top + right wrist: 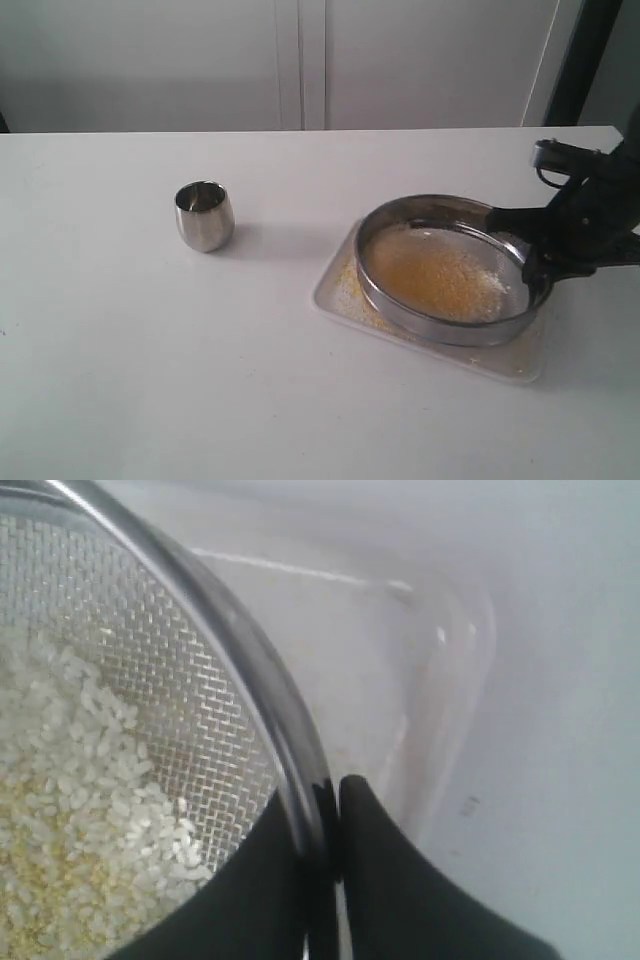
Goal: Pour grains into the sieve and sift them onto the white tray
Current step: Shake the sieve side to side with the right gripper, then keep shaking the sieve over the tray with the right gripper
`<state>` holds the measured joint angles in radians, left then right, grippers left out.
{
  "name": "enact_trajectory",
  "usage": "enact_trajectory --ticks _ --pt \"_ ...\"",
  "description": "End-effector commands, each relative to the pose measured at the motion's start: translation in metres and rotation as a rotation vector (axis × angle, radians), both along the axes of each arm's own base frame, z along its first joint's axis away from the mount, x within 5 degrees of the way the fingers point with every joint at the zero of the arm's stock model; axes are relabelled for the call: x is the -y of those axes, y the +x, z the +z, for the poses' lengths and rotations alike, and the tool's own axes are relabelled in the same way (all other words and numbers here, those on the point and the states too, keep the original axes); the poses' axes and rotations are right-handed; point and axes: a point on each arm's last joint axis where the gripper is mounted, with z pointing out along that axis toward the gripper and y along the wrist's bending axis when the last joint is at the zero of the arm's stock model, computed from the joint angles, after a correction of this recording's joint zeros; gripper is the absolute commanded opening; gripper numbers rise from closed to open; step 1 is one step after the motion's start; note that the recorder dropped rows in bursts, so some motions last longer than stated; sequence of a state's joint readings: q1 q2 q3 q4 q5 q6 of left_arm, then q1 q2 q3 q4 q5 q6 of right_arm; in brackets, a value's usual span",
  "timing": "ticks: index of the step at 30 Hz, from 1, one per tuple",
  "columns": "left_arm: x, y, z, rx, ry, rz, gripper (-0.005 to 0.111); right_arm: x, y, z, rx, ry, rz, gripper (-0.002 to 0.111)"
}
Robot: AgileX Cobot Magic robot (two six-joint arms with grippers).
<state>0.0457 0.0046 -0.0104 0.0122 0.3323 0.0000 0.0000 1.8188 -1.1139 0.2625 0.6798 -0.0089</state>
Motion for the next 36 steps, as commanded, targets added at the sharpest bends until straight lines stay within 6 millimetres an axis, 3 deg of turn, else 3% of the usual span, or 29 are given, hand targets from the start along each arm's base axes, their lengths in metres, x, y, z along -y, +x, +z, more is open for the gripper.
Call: enact_trajectory --ticks 1,5,10,13,16,21,24,27,32,36 --pt "0.000 0.000 -0.004 -0.009 -0.013 0.003 0.000 0.009 0.000 0.014 0.096 0.010 -0.062 0.000" --pt "0.000 0.000 -0.004 -0.009 -0.013 0.003 0.000 -0.018 0.006 0.000 0.068 0.050 0.004 0.000" --pt "0.000 0.000 -0.004 -0.009 -0.013 0.003 0.000 0.001 -0.003 0.004 0.050 0.043 -0.033 0.000" --pt "0.000 0.000 -0.004 -0.009 -0.013 0.003 0.000 -0.007 0.003 0.002 0.093 0.086 -0.073 0.000" --pt "0.000 0.000 -0.004 -0.009 -0.013 0.003 0.000 -0.015 0.002 -0.006 0.020 0.065 0.002 0.000" --pt "0.000 0.000 -0.004 -0.009 -0.013 0.003 0.000 0.010 -0.007 0.005 0.032 0.024 -0.041 0.000" --pt "0.000 0.000 -0.004 -0.009 -0.013 0.003 0.000 -0.005 -0.001 0.004 0.083 0.090 -0.051 0.000" --pt "0.000 0.000 -0.004 -0.009 -0.013 0.003 0.000 -0.014 -0.001 -0.004 0.027 0.077 0.009 0.000" --pt "0.000 0.000 -0.004 -0.009 -0.013 0.003 0.000 0.016 -0.008 0.008 0.051 0.014 -0.068 0.000" --pt "0.000 0.000 -0.004 -0.009 -0.013 0.003 0.000 -0.009 0.002 -0.002 0.071 0.109 -0.048 0.000"
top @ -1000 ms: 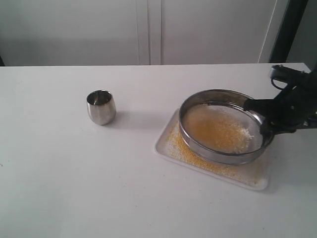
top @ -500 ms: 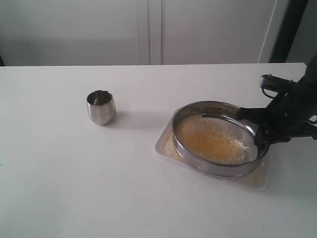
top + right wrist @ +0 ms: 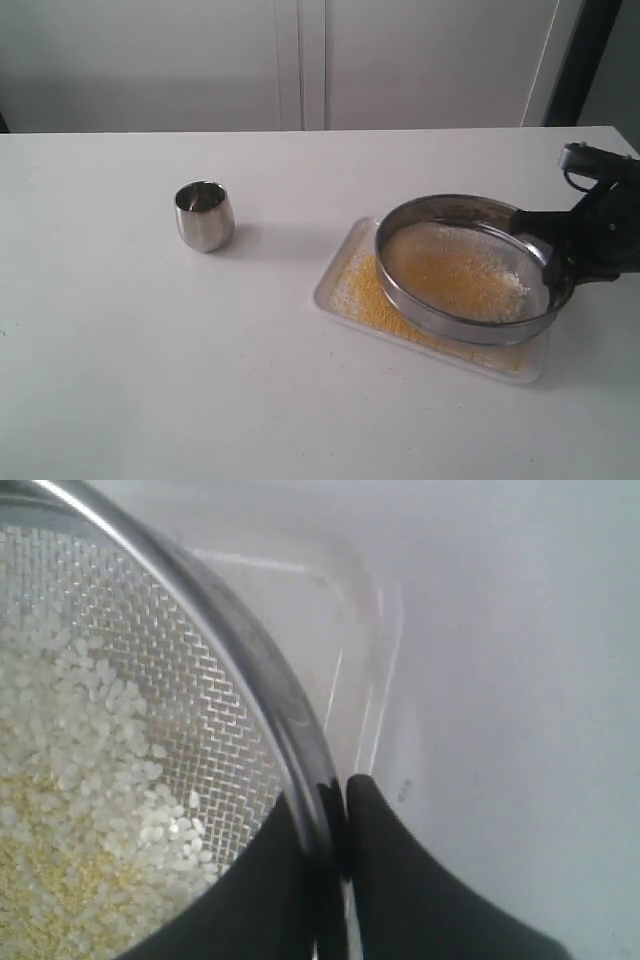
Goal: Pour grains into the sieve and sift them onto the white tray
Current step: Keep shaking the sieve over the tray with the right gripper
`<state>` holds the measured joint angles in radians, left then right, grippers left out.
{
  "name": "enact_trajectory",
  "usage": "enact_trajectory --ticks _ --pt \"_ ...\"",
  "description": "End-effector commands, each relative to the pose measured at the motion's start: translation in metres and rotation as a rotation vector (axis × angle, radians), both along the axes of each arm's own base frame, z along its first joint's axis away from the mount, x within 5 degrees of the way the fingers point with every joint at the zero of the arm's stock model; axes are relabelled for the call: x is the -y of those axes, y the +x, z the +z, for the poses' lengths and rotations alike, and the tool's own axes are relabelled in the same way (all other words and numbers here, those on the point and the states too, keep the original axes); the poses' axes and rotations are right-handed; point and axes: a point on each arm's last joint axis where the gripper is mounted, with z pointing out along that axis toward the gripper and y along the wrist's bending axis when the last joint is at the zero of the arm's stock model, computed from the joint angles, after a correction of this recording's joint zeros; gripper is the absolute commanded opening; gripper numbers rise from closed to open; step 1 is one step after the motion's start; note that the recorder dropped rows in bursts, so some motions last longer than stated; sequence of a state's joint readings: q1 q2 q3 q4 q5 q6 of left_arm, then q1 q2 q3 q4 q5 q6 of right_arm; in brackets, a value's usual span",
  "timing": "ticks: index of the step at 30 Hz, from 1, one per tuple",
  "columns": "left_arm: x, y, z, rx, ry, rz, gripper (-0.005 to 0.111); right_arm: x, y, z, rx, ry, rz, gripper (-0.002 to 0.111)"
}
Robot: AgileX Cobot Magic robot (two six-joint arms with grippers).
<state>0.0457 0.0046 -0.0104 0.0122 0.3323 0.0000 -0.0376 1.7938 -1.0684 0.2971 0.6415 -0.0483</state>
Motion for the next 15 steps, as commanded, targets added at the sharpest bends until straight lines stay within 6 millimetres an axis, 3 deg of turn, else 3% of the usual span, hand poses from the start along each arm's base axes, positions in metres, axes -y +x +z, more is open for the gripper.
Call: enact_trajectory --ticks 1,6,8,10,12,15 --pt "0.000 0.000 -0.004 -0.009 -0.013 0.003 0.000 -0.024 0.008 -0.005 0.013 0.088 0.019 0.000" --pt "0.000 0.000 -0.004 -0.009 -0.013 0.003 0.000 0.003 -0.004 0.005 -0.002 -0.003 0.010 0.000" --pt "0.000 0.000 -0.004 -0.009 -0.013 0.003 0.000 0.002 -0.003 0.009 0.051 0.031 -0.032 0.000" --pt "0.000 0.000 -0.004 -0.009 -0.013 0.003 0.000 -0.014 0.004 0.007 0.089 0.079 -0.031 0.000" --pt "0.000 0.000 -0.004 -0.009 -0.013 0.003 0.000 -0.022 0.005 0.002 0.036 0.046 0.037 0.000" --pt "0.000 0.000 -0.004 -0.009 -0.013 0.003 0.000 -0.002 -0.003 0.015 0.067 -0.071 -0.007 0.000"
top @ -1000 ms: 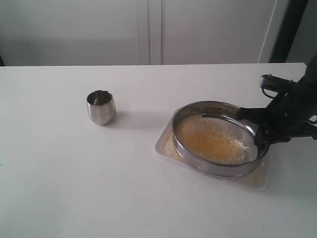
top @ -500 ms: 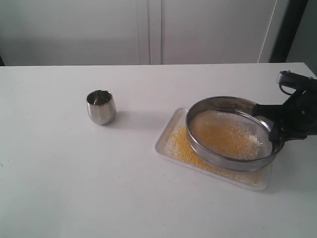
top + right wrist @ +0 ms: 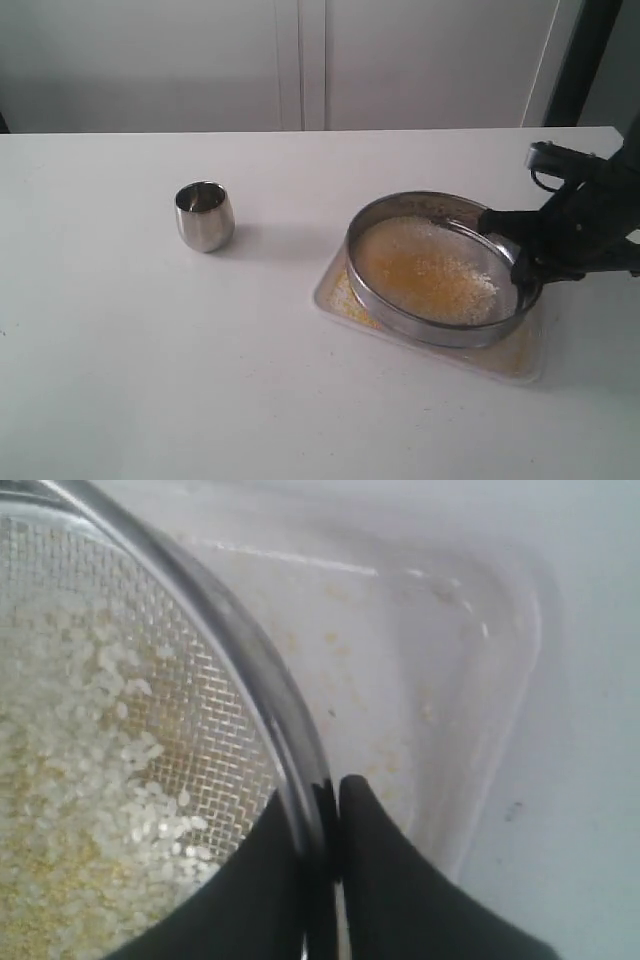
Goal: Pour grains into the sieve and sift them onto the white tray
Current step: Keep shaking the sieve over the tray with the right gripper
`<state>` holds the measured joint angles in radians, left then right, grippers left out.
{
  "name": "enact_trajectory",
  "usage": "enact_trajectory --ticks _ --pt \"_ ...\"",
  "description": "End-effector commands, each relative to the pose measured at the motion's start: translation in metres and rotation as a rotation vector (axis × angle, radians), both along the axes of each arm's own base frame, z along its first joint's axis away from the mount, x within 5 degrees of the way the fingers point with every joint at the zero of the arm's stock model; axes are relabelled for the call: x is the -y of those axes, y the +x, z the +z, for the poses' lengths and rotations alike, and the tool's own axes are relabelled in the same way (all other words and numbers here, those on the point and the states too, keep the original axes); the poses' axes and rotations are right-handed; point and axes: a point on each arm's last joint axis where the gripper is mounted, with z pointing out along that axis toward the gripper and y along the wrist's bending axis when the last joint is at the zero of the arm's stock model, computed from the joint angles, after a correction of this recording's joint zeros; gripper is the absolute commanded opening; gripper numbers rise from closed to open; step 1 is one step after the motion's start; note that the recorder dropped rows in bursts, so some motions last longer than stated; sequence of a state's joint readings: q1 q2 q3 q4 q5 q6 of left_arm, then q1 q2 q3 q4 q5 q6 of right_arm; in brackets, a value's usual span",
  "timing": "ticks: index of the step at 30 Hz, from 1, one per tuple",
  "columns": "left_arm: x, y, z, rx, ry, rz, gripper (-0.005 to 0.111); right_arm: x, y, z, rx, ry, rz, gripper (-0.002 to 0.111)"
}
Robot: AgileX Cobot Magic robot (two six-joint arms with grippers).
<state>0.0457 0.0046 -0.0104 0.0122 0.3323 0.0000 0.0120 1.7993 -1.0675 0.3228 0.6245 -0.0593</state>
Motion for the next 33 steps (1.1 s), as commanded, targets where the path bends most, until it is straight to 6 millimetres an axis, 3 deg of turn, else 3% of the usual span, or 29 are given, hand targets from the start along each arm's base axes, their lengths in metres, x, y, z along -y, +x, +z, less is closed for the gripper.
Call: enact_trajectory --ticks 1,3,5,7,10,13,14,17,22,24,27,31,33 --pt "0.000 0.000 -0.004 -0.009 -0.013 0.003 0.000 0.011 0.000 0.021 0.143 -0.057 -0.081 0.000" --pt "0.000 0.000 -0.004 -0.009 -0.013 0.003 0.000 -0.010 0.006 0.011 0.149 -0.029 -0.047 0.000" --pt "0.000 0.000 -0.004 -0.009 -0.013 0.003 0.000 -0.002 0.002 0.006 0.089 -0.071 -0.020 0.000" --pt "0.000 0.000 -0.004 -0.009 -0.013 0.003 0.000 0.006 0.004 0.014 0.148 -0.059 -0.078 0.000" --pt "0.000 0.000 -0.004 -0.009 -0.013 0.003 0.000 -0.012 0.006 0.004 0.127 -0.032 -0.029 0.000" --pt "0.000 0.000 -0.004 -0.009 -0.013 0.003 0.000 0.011 0.000 0.009 0.123 -0.053 -0.092 0.000" --pt "0.000 0.000 -0.004 -0.009 -0.013 0.003 0.000 0.004 0.005 0.006 0.154 0.006 -0.130 0.000" --pt "0.000 0.000 -0.004 -0.009 -0.013 0.003 0.000 -0.011 0.007 0.002 0.086 0.021 -0.028 0.000" --pt "0.000 0.000 -0.004 -0.009 -0.013 0.003 0.000 0.019 -0.001 0.009 0.086 -0.002 -0.093 0.000" --pt "0.000 0.000 -0.004 -0.009 -0.013 0.003 0.000 0.009 0.005 0.006 0.111 0.062 -0.128 0.000" --pt "0.000 0.000 -0.004 -0.009 -0.013 0.003 0.000 -0.008 0.009 0.004 0.057 0.061 -0.009 0.000" --pt "0.000 0.000 -0.004 -0.009 -0.013 0.003 0.000 0.024 0.002 0.018 0.049 -0.058 -0.068 0.000" --pt "0.000 0.000 -0.004 -0.009 -0.013 0.003 0.000 0.022 0.005 0.022 0.101 -0.013 -0.114 0.000"
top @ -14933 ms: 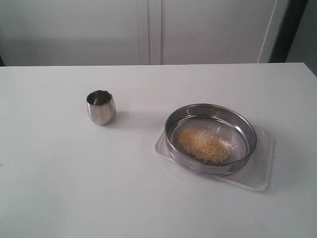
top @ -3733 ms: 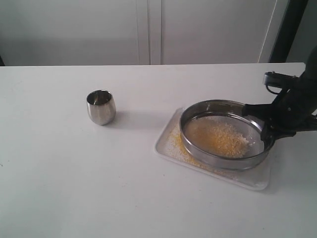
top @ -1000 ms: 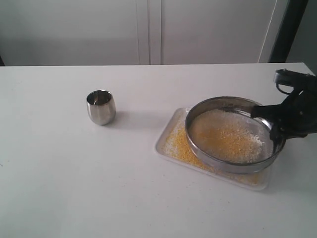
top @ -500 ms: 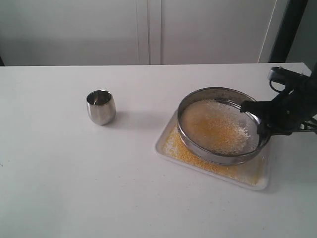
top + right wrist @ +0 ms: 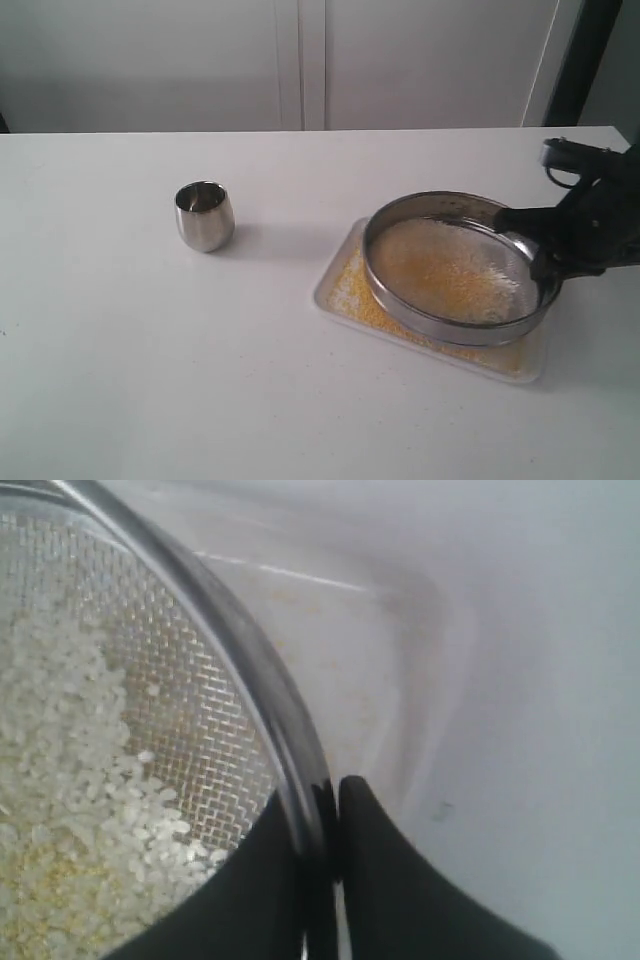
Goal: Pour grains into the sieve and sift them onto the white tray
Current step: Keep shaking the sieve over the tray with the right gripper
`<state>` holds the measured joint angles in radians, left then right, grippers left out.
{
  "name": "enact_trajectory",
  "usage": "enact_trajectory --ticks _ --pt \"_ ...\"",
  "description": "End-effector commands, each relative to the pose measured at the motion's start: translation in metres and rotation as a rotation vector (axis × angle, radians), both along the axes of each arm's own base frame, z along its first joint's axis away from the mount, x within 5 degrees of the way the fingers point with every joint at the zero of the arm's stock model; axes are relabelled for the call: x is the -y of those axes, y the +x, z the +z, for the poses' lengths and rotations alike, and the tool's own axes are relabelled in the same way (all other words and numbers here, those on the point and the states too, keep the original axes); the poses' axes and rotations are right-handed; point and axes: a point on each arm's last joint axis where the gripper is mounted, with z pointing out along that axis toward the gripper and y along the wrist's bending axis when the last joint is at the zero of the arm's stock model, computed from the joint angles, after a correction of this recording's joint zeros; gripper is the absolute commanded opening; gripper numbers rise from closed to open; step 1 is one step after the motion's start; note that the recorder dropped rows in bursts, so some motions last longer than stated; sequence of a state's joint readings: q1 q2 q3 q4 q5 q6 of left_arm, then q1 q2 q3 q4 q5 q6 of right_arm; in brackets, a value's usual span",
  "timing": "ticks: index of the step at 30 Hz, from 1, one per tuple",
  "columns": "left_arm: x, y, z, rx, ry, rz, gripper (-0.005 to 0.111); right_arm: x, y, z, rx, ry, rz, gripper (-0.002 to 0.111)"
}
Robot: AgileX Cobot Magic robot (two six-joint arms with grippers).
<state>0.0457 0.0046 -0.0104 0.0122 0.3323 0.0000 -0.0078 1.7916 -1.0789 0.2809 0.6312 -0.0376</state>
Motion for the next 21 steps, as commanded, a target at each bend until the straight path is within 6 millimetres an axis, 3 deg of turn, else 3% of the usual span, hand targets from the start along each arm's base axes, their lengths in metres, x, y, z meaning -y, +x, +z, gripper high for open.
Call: enact_trajectory --ticks 1,4,8,11,14,18,21 --pt "0.000 0.000 -0.004 -0.009 -0.013 0.003 0.000 0.004 0.008 0.015 0.116 0.044 -0.098 0.000" --pt "0.000 0.000 -0.004 -0.009 -0.013 0.003 0.000 -0.017 0.014 0.012 0.086 0.049 0.012 0.000" --pt "0.000 0.000 -0.004 -0.009 -0.013 0.003 0.000 0.010 -0.001 0.016 0.026 -0.055 -0.017 0.000" --pt "0.000 0.000 -0.004 -0.009 -0.013 0.003 0.000 -0.004 0.007 0.019 0.144 0.035 -0.069 0.000" --pt "0.000 0.000 -0.004 -0.009 -0.013 0.003 0.000 -0.019 0.014 0.009 0.060 0.047 0.014 0.000" --pt "0.000 0.000 -0.004 -0.009 -0.013 0.003 0.000 0.004 0.000 0.016 0.032 -0.039 0.001 0.000" --pt "0.000 0.000 -0.004 -0.009 -0.013 0.003 0.000 -0.001 0.007 0.019 0.136 0.033 -0.073 0.000"
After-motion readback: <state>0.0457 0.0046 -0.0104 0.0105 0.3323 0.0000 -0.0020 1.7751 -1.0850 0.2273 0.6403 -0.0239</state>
